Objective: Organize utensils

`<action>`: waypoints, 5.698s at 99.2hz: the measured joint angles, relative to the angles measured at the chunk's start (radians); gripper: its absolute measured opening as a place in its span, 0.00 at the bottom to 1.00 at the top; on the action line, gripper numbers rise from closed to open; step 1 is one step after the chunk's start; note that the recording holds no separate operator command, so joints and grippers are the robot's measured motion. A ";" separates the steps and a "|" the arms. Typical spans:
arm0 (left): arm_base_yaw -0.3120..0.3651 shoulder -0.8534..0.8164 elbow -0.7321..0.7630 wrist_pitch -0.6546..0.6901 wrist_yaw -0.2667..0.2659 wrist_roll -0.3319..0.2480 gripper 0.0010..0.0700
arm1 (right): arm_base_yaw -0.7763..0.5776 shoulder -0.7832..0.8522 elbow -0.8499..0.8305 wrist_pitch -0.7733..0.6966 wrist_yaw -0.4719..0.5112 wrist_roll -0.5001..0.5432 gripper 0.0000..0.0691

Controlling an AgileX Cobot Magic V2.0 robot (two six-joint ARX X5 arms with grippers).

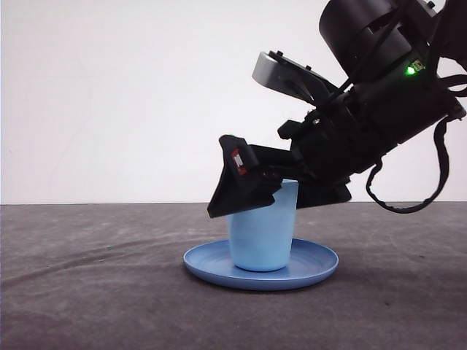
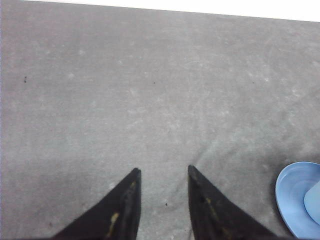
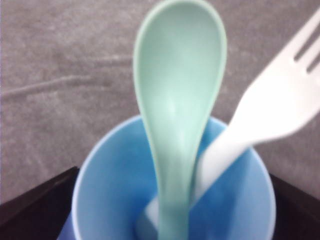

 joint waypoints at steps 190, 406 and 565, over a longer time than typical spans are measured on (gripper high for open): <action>0.000 0.000 0.000 -0.045 -0.042 0.074 0.01 | -0.547 -0.646 0.296 -1.251 0.081 0.055 0.01; 0.043 -0.743 -0.713 0.277 -0.203 -0.023 0.01 | -0.547 -0.646 0.296 -0.654 0.079 0.055 0.01; 0.043 -0.743 -0.713 0.277 -0.203 -0.023 0.01 | -0.623 -1.536 -0.568 -0.615 0.131 0.024 0.01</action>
